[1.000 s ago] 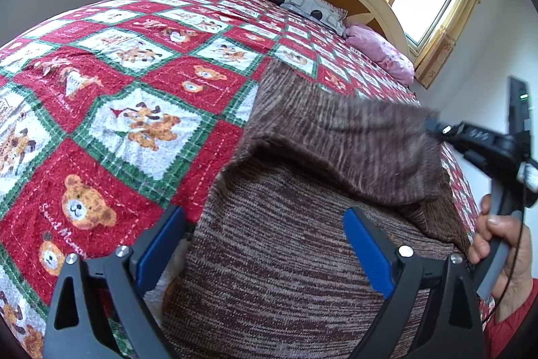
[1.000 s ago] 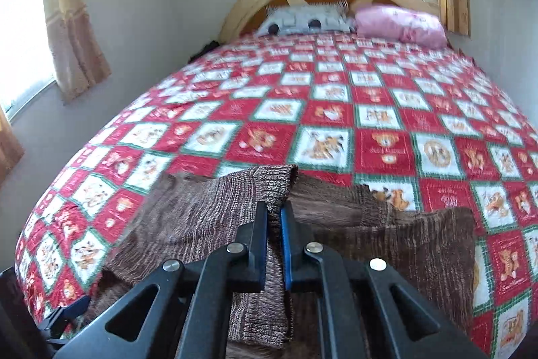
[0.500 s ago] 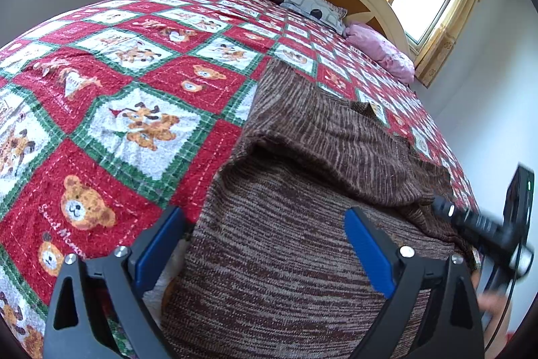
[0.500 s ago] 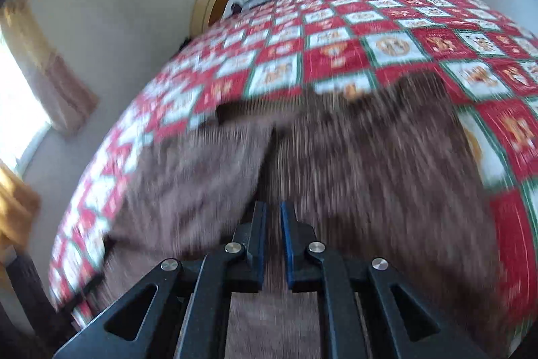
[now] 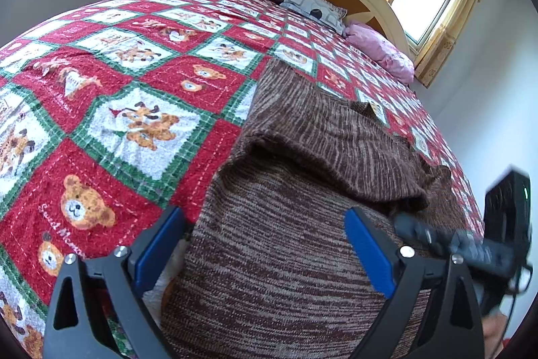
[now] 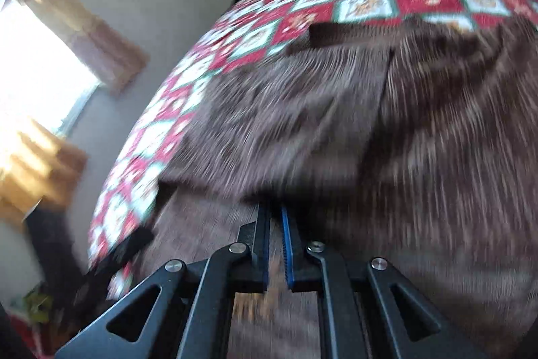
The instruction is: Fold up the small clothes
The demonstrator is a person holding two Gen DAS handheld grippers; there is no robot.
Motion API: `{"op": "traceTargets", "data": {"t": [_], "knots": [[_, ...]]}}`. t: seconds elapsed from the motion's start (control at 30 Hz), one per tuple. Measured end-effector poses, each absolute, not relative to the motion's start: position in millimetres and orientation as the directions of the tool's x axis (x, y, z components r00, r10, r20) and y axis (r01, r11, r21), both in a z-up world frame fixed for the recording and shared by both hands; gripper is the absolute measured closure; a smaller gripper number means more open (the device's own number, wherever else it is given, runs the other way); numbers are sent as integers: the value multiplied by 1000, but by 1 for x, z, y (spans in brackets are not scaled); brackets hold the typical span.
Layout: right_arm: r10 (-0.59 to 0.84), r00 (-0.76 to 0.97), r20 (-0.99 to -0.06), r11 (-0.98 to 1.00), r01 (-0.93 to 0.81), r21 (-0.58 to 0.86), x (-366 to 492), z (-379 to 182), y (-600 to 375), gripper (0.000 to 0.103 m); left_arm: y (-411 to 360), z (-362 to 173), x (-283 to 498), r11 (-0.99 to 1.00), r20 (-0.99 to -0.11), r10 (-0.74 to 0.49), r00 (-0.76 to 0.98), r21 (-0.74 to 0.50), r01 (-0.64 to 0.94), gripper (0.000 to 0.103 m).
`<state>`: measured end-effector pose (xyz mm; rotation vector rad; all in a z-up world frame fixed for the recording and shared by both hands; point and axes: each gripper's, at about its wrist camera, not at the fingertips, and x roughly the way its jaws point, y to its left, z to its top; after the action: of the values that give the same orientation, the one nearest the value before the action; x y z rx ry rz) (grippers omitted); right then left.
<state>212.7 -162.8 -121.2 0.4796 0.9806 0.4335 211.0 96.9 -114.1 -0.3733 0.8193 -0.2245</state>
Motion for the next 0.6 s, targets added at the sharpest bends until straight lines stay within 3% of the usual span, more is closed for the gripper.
{"op": "traceTargets", "data": {"t": [0.1,0.3,0.4,0.47,0.53,0.6], "knots": [[578,483,-658,788,-120,604,185,-122,-185,94,97,-114,211,911,-667,-337,664,-410,52,4],[488,617,-618,809,-53,586,182,-91,-221,94,97,-114,211,915,-672,-330,663,-399,51,4],[349,650,-675,891,-6,454,197,-82,-230,94,98,-114,211,915,-672,-330,663,-400,51,4],[179,633,-753,936,127,329,200,-91,-260,94,97,-114,211,915,-672,-330,663,-400,50,4],[114,664,-739,918,215,334,187,-93,-295,99,97,-114,211,914,-671,-332,663,-403,51,4],[-64,663,-746,917,334,218,171,-86,-316,103,97,-114,211,914,-671,-332,663,-402,51,4]]}}
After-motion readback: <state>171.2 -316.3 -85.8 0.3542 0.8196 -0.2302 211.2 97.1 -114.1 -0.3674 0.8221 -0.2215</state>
